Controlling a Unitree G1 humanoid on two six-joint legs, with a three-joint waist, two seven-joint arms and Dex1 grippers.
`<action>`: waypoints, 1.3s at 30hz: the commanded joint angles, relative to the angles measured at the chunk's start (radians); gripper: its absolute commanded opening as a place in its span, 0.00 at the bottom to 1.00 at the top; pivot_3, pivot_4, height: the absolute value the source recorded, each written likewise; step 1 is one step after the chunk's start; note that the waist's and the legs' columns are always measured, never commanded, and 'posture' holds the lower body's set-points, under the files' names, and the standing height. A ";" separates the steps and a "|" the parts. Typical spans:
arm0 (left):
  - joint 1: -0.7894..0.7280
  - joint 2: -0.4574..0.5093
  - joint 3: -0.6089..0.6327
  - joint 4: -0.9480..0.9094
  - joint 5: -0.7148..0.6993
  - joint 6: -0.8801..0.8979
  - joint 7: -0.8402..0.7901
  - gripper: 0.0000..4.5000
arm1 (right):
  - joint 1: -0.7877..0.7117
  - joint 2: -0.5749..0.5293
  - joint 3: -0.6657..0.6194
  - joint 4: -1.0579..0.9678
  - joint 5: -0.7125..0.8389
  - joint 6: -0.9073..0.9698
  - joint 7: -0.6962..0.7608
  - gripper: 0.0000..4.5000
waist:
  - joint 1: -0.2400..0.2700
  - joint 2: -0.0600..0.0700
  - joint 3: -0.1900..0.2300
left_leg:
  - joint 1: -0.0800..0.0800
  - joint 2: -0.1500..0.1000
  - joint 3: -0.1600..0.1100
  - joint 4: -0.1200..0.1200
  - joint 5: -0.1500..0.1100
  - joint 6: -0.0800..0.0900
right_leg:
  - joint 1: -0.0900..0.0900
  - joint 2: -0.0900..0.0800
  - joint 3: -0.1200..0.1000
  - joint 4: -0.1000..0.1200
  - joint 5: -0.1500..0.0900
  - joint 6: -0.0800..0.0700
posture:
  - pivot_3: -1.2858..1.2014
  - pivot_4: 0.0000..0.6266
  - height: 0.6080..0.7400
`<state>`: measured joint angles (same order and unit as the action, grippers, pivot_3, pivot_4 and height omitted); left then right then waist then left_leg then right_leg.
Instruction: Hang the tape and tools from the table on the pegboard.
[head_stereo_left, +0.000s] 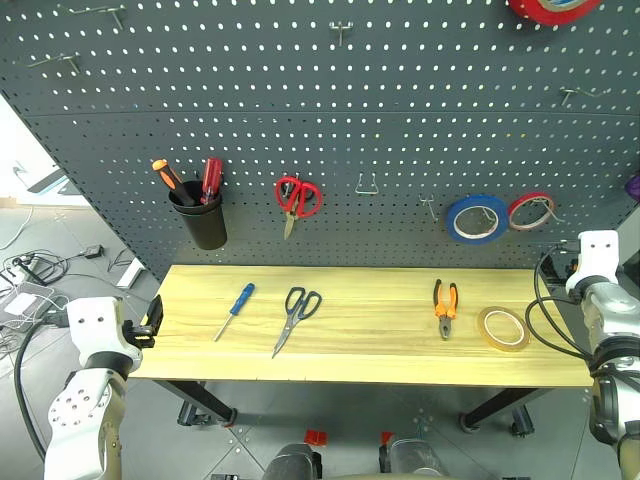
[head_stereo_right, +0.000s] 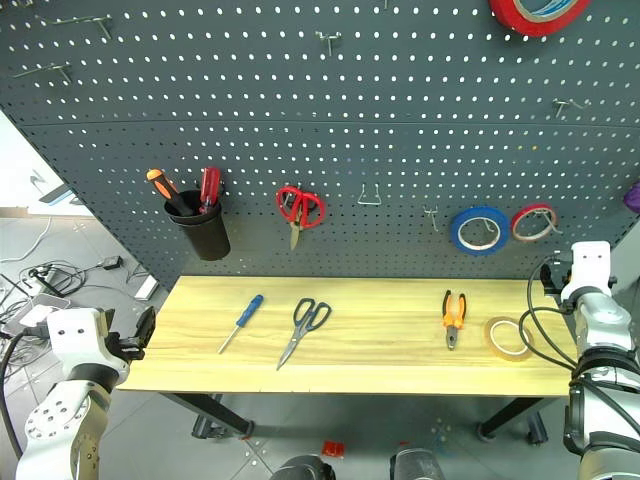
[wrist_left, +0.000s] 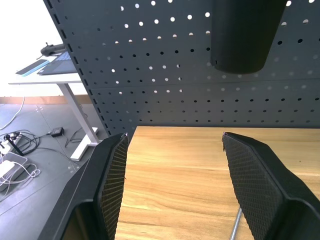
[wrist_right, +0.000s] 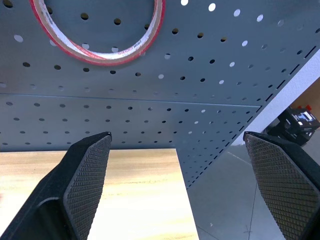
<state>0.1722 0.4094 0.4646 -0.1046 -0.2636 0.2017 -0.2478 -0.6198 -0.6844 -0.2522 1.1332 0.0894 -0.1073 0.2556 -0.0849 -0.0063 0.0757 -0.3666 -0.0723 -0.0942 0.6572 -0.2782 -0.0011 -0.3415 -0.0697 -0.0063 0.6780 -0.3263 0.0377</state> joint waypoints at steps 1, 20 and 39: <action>0.003 0.016 0.019 -0.009 0.021 -0.042 0.005 0.70 | -0.029 -0.024 -0.005 0.000 -0.009 -0.029 -0.010 1.00 | 0.000 0.000 0.000 | 0.000 0.000 0.000 0.000 0.000 0.000 | 0.000 0.000 0.000 0.000 0.000 0.000 | 0.47 0.05 1.00; 0.067 -0.032 0.027 -0.114 -0.040 0.047 0.031 0.70 | 0.091 -0.016 0.012 -0.162 0.001 -0.017 0.132 1.00 | 0.000 0.001 0.033 | 0.000 0.001 0.000 0.000 0.000 0.000 | 0.001 0.000 0.000 -0.001 0.000 0.000 | 0.45 0.18 1.00; -0.109 0.217 -0.482 -0.399 -0.047 0.244 -0.408 0.70 | 0.354 -0.005 0.157 -0.885 0.002 0.606 0.290 1.00 | -0.027 0.004 0.184 | -0.020 0.008 0.008 0.003 0.000 0.002 | -0.017 0.001 -0.002 -0.001 0.003 -0.004 | 0.40 0.49 1.00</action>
<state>0.0751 0.6056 0.0250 -0.4646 -0.3120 0.4595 -0.5920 -0.2570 -0.6751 -0.0987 0.2739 0.0957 0.4659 0.5278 -0.1122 -0.0027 0.2602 -0.3864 -0.0645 -0.0862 0.6602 -0.2781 0.0011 -0.3584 -0.0691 -0.0078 0.6765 -0.3236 0.0334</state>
